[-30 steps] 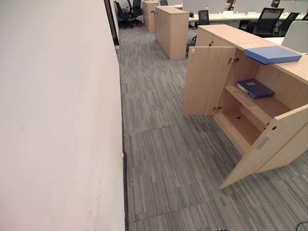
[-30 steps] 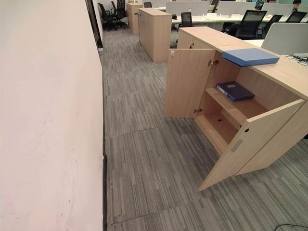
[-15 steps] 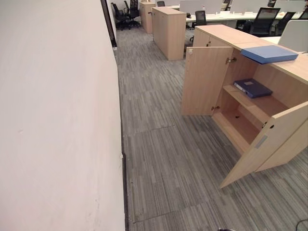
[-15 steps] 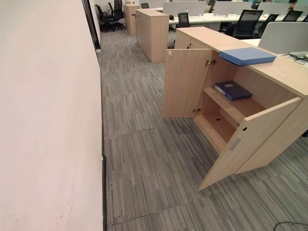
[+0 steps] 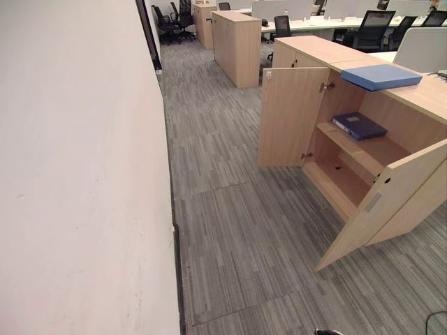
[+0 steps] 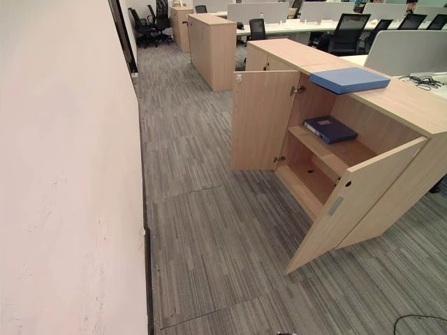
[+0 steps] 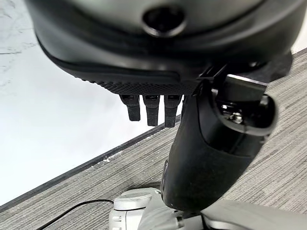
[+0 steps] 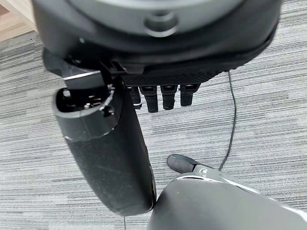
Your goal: Put the empty folder in the office cabinet
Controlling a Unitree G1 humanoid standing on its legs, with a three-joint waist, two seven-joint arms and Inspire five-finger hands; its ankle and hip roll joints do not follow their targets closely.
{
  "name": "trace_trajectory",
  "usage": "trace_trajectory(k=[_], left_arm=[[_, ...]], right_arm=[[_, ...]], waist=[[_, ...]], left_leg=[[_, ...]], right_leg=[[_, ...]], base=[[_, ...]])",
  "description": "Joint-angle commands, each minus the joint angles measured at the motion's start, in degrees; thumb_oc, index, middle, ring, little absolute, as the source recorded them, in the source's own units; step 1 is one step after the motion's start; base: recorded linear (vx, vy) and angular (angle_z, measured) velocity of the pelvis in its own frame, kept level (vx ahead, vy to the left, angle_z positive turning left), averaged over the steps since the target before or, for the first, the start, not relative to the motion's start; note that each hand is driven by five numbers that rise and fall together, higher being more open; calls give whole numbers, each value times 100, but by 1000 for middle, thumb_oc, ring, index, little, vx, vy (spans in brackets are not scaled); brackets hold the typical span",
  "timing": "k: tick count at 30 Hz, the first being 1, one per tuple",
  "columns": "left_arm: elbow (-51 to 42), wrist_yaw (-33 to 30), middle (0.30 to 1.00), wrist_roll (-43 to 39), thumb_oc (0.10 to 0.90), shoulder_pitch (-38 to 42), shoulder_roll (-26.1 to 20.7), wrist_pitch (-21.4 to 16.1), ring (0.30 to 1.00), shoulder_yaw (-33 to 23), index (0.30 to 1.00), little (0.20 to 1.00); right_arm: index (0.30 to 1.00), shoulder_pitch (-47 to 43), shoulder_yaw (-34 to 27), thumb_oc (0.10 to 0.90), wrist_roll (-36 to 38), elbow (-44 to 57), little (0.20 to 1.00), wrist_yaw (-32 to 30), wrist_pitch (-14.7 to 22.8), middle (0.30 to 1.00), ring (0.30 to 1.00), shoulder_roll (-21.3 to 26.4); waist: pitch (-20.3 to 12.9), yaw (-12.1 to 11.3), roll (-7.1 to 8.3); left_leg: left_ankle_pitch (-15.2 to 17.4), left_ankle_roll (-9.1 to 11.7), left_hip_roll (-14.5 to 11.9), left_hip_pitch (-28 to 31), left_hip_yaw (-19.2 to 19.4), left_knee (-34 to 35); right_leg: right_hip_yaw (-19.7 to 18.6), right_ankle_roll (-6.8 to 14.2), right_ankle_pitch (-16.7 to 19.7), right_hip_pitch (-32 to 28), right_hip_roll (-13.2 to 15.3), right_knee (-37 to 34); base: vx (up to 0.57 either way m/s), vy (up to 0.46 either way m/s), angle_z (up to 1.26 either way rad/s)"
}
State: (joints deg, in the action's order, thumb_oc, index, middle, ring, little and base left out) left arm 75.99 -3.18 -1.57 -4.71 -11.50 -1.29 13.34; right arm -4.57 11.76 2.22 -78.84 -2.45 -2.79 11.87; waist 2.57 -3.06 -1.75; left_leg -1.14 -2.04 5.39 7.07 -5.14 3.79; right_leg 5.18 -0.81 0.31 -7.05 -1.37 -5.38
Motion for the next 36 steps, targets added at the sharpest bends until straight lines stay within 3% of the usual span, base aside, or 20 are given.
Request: trace_trajectory(k=[1,11,16,20,21,22,23,25,26,27,31,33,34,36], left_arm=[[389,-32,900,167,800,145,200,-30,900,-29,900,900],[293,-205,900,150,800,272,127,9,900,-4,900,900],[197,-251,900,-6,800,284,80,-3,900,-106,900,900],[50,-298,900,-201,800,461,45,-43,900,-181,900,900],[-65,-336,900,-305,800,474,30,-57,900,-236,900,900],[-151,-385,900,-396,800,461,29,-74,900,-266,900,900],[-192,-390,900,-442,800,418,38,-90,900,-278,900,900],[-143,-370,900,-467,800,324,35,-90,900,-325,900,900],[-56,-362,900,-435,800,222,17,-84,900,-376,900,900],[27,-375,900,-430,800,157,-6,-83,900,-414,900,900],[198,-392,900,-430,800,90,-16,-63,900,-521,900,900],[254,-402,900,-438,800,61,-33,-70,900,-561,900,900],[282,-396,900,-392,800,-42,-74,-82,900,-676,900,900],[265,-415,900,-338,800,-46,-126,-87,900,-676,900,900]], right_arm=[[900,14,452,800,-299,-314,900,13,-78,900,900,309],[900,-86,340,800,-175,-346,900,-34,-131,900,900,410],[900,71,312,800,-108,-188,900,-49,-25,900,900,485],[900,194,319,800,-159,-164,900,-35,-2,900,900,492],[900,119,318,800,-155,-174,900,-41,-29,900,900,531],[900,47,320,800,-123,-183,900,-53,-55,900,900,581],[900,51,343,800,-135,-185,900,-64,-55,900,900,586],[900,61,395,800,-179,-203,900,-57,-60,900,900,576],[900,80,428,800,-245,-237,900,-45,-45,900,900,573],[900,58,419,800,-276,-259,900,-64,-34,900,900,592],[900,55,367,800,-275,-345,900,-65,-35,900,900,560],[900,71,332,800,-291,-369,900,-65,-33,900,900,554],[900,123,303,800,-380,-437,900,10,-54,900,900,540],[900,173,289,800,-421,-444,900,45,-53,900,900,510]], waist=[[-98,81,120],[36,72,80],[173,78,63],[483,76,289],[637,-20,346],[740,-116,388],[740,-168,396],[731,-320,370],[656,-441,272],[663,-533,209],[649,-599,191],[574,-602,160],[327,-648,82],[186,-637,122]], left_leg=[[159,20,309,-145,-620,121],[98,6,371,-267,-826,121],[122,-9,317,-295,-845,121],[714,219,367,-1057,-300,-1683],[413,320,338,-1800,-12,-3086],[66,303,256,-2433,204,-3855],[42,262,178,-2685,281,-3845],[15,226,29,-2799,281,-3061],[-466,337,-180,-2715,150,-1852],[-725,425,-468,-2819,160,-634],[-895,504,-672,-2724,289,120],[-1037,576,-703,-2653,297,121],[-1325,537,-619,-2494,270,121],[-1285,492,-479,-2363,336,121]], right_leg=[[61,387,-161,-65,-47,38],[176,333,-147,34,-35,57],[229,270,-314,200,-61,343],[227,153,-617,322,86,874],[167,78,-696,201,111,916],[121,16,-783,79,122,912],[90,17,-849,4,124,907],[-17,41,-958,-196,127,866],[-90,100,-1014,-405,44,738],[-177,141,-1094,-676,51,606],[-375,237,-1114,-954,111,449],[-386,281,-1101,-948,136,421],[-420,475,-1048,-879,332,448],[-375,667,-878,-815,591,569]], base=[[0,0,0],[6,-11,6],[45,-65,12],[41,-104,3],[168,-156,10],[228,-136,13],[289,-63,-5],[398,55,-40],[628,167,-66],[526,144,-62],[328,150,-55],[301,285,-39],[409,439,-30],[361,381,-60]])
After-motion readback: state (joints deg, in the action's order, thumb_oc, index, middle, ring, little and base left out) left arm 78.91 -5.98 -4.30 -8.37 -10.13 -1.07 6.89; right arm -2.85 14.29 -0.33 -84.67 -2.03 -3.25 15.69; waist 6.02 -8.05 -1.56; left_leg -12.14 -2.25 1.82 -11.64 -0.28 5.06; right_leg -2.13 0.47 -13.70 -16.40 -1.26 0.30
